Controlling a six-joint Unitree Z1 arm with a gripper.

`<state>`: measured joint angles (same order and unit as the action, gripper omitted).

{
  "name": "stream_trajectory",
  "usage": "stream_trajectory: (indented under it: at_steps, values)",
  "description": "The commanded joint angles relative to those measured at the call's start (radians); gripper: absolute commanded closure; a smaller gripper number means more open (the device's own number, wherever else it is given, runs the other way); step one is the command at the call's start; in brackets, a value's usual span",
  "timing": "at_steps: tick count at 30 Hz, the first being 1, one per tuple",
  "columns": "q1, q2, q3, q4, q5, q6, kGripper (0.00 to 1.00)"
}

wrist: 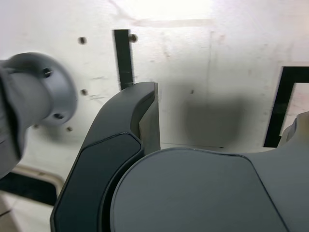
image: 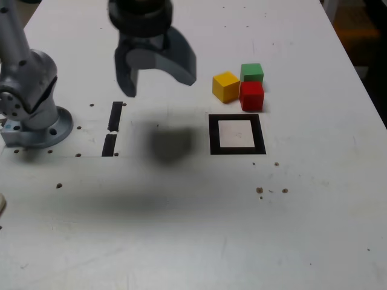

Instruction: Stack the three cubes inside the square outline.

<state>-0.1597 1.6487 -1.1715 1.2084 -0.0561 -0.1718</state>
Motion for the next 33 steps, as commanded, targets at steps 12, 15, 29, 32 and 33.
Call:
stream_trajectory:
  at_steps: [12,15,29,32,33]
  values:
    - [-0.003,0.306,-0.573,0.22,-0.028,-0.046,0.01]
    - [-0.001,0.355,-0.612,0.218,-0.03,-0.056,0.01]
    - [0.091,0.442,-0.631,0.221,-0.055,-0.028,0.0]
    - [0.103,0.466,-0.641,0.219,-0.069,-0.022,0.0]
    - [0.105,0.478,-0.648,0.218,-0.075,-0.02,0.0]
